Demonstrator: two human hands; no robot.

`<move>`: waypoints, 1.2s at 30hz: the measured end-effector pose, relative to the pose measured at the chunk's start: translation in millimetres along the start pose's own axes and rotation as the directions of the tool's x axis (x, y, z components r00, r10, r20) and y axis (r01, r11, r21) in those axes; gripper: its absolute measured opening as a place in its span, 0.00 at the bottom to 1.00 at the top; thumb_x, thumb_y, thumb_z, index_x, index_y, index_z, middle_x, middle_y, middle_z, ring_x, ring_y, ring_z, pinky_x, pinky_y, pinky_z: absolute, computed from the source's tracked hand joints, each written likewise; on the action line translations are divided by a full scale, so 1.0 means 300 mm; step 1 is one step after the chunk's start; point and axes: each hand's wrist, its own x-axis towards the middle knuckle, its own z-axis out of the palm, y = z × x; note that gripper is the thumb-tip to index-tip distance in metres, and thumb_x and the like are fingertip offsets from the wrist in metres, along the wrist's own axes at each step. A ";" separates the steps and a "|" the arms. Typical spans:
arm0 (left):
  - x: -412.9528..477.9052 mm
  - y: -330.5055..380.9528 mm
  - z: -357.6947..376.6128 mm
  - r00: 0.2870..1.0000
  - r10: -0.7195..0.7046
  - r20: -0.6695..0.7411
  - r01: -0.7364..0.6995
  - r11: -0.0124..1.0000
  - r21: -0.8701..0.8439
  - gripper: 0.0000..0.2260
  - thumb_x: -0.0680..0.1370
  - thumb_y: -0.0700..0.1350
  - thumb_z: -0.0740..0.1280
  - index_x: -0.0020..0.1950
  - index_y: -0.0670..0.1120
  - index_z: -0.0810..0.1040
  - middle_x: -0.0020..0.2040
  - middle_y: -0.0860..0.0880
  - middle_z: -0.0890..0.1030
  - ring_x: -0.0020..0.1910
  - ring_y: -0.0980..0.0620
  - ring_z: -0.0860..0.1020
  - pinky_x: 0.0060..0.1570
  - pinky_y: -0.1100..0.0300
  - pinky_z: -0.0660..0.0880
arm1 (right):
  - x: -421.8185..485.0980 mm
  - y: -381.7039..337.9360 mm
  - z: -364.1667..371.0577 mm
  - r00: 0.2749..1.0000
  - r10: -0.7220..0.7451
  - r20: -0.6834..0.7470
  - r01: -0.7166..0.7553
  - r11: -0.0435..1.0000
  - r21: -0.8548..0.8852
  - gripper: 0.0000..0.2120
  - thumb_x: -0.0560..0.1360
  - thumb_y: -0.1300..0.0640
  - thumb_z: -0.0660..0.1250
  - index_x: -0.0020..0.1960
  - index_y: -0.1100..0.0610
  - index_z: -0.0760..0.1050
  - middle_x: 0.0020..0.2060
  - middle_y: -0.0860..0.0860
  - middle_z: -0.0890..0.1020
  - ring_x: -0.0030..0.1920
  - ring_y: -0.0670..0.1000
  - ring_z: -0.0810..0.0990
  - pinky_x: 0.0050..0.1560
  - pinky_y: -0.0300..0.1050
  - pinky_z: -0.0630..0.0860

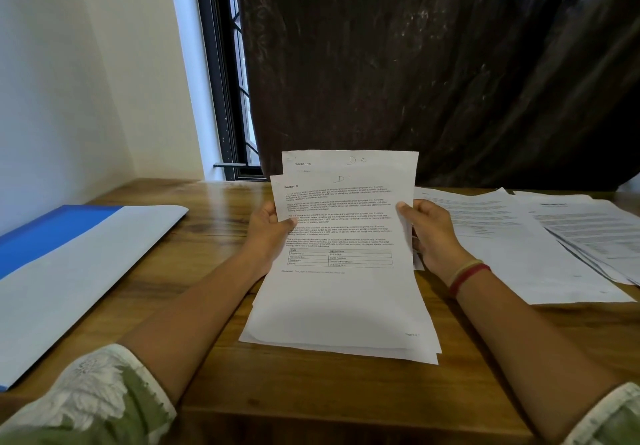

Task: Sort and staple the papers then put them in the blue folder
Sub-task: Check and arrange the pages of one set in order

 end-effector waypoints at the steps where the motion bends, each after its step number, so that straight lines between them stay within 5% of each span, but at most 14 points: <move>1: -0.002 0.003 0.002 1.000 0.001 0.000 -0.001 1.000 -0.005 0.17 0.76 0.26 0.63 0.64 0.37 0.74 0.59 0.41 0.81 0.57 0.42 0.80 0.57 0.44 0.77 | -0.004 -0.005 0.001 1.000 0.004 0.003 -0.004 1.000 0.009 0.07 0.79 0.54 0.65 0.51 0.57 0.73 0.47 0.52 0.82 0.48 0.55 0.81 0.47 0.49 0.78; 8: -0.020 0.018 -0.010 0.999 -0.031 0.008 0.031 1.000 -0.004 0.18 0.75 0.27 0.65 0.63 0.38 0.74 0.56 0.40 0.82 0.52 0.43 0.82 0.47 0.49 0.81 | -0.009 -0.044 -0.036 0.993 0.090 0.071 -0.098 0.988 0.119 0.11 0.76 0.50 0.70 0.52 0.57 0.78 0.48 0.54 0.85 0.49 0.58 0.83 0.56 0.58 0.79; 13: -0.035 0.030 0.002 0.997 -0.064 -0.037 0.066 0.996 0.060 0.17 0.75 0.28 0.66 0.62 0.42 0.74 0.55 0.44 0.81 0.52 0.44 0.81 0.48 0.48 0.81 | 0.005 -0.078 -0.090 0.976 -0.034 -0.216 0.068 0.986 0.155 0.10 0.77 0.50 0.69 0.48 0.55 0.72 0.44 0.51 0.82 0.43 0.51 0.82 0.39 0.41 0.77; 16: -0.036 0.036 0.007 0.997 -0.048 -0.053 0.053 0.994 0.091 0.18 0.75 0.28 0.66 0.60 0.45 0.73 0.53 0.48 0.80 0.50 0.47 0.81 0.42 0.53 0.80 | 0.029 -0.120 -0.129 0.901 -0.286 -0.325 0.241 0.955 -0.174 0.07 0.80 0.54 0.65 0.51 0.58 0.71 0.47 0.53 0.79 0.47 0.53 0.79 0.40 0.37 0.72; 20: -0.035 0.030 0.017 0.993 -0.047 -0.112 0.059 0.992 0.112 0.19 0.75 0.27 0.65 0.59 0.44 0.64 0.45 0.51 0.77 0.41 0.52 0.78 0.34 0.57 0.75 | 0.025 -0.175 -0.145 0.867 -0.475 -0.150 0.368 0.813 -0.452 0.03 0.82 0.58 0.59 0.54 0.55 0.71 0.50 0.51 0.77 0.50 0.51 0.77 0.45 0.40 0.73; 28: -0.034 0.024 0.020 0.989 -0.027 -0.147 0.042 0.994 0.101 0.18 0.76 0.27 0.65 0.56 0.43 0.60 0.46 0.46 0.77 0.38 0.52 0.77 0.30 0.59 0.75 | -0.007 -0.154 -0.106 0.914 -0.307 0.265 0.406 0.692 -0.597 0.22 0.75 0.60 0.70 0.66 0.50 0.68 0.61 0.49 0.76 0.58 0.51 0.76 0.56 0.44 0.74; 32: -0.038 0.027 0.019 0.991 -0.036 -0.130 0.046 0.996 0.071 0.18 0.76 0.28 0.65 0.56 0.44 0.61 0.45 0.46 0.77 0.39 0.51 0.78 0.32 0.58 0.73 | 0.010 -0.133 -0.136 0.965 -0.133 0.224 0.258 0.610 -0.749 0.23 0.77 0.59 0.68 0.70 0.51 0.66 0.67 0.51 0.72 0.63 0.56 0.74 0.58 0.48 0.74; 36: -0.035 0.026 0.019 0.988 -0.023 -0.150 0.040 0.993 0.111 0.17 0.77 0.30 0.66 0.56 0.44 0.61 0.49 0.44 0.78 0.39 0.51 0.78 0.32 0.58 0.73 | 0.035 -0.108 -0.171 0.992 -0.057 0.110 0.124 0.523 -0.843 0.21 0.79 0.60 0.64 0.71 0.53 0.67 0.67 0.54 0.74 0.59 0.58 0.77 0.51 0.43 0.75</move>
